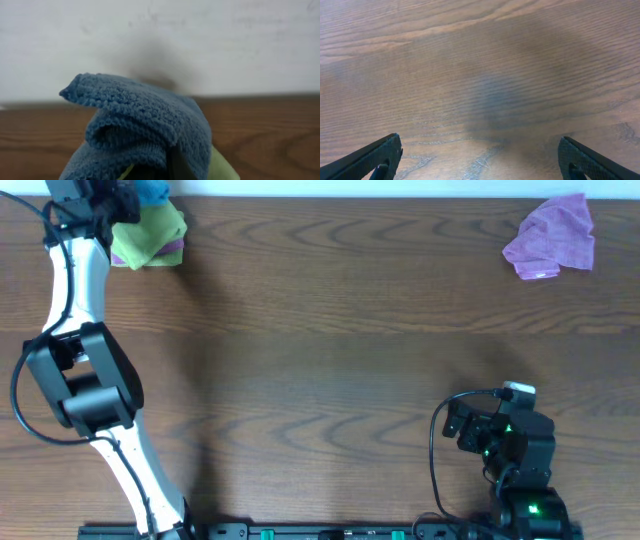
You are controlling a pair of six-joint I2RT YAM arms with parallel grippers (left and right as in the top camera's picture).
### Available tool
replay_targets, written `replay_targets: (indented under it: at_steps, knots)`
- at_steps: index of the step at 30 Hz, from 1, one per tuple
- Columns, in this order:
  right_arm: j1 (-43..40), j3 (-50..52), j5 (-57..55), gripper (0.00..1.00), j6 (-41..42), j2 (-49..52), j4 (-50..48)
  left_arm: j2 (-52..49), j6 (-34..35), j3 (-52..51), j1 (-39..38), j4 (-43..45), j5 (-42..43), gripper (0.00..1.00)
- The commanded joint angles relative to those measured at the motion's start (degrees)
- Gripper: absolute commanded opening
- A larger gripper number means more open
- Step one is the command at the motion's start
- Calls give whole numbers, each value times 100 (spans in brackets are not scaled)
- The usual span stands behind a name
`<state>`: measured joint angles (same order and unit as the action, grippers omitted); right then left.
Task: Fold the cloth
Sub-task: 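Lower the blue cloth onto the stack and open the left gripper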
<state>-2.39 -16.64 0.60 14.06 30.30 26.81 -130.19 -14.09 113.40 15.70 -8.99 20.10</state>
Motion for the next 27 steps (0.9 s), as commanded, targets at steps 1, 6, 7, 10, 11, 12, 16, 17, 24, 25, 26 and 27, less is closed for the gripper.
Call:
replay_targets:
  at_steps: [1,6,7,10,11,12,16,17,24,25,26,27]
  knots:
    - [-31,52,-39,99,68,-31,2,-98,109,151,13,-122,201,6]
    - [-31,52,-37,99,68,-31,2,-133,125,151,13,-522,111,6]
    - [-31,52,-39,99,68,-31,2,-133,125,151,13,-597,22,6]
    - [-31,52,-39,99,68,-31,2,-136,125,151,13,-800,-319,6]
    - [-31,52,-39,99,70,-31,4,-136,122,151,13,-844,-426,6]
    - [-31,52,-39,99,68,-31,2,-138,122,151,13,-901,-588,6]
    - [-31,52,-39,99,70,-31,2,-170,122,149,13,-1051,-1152,6]
    - [-31,52,-39,99,68,-31,2,-188,125,144,13,-1093,-1178,6]
    - [-31,52,-37,99,68,-31,2,-291,334,144,13,-1565,-1141,9]
    - [-31,52,-37,99,68,-31,2,-291,348,144,13,-1606,-1119,8]
    - [-31,52,-39,99,68,-31,2,-291,354,144,4,-1674,-1104,6]
    - [-31,52,-37,99,68,-31,2,-291,385,144,0,-1764,-1104,6]
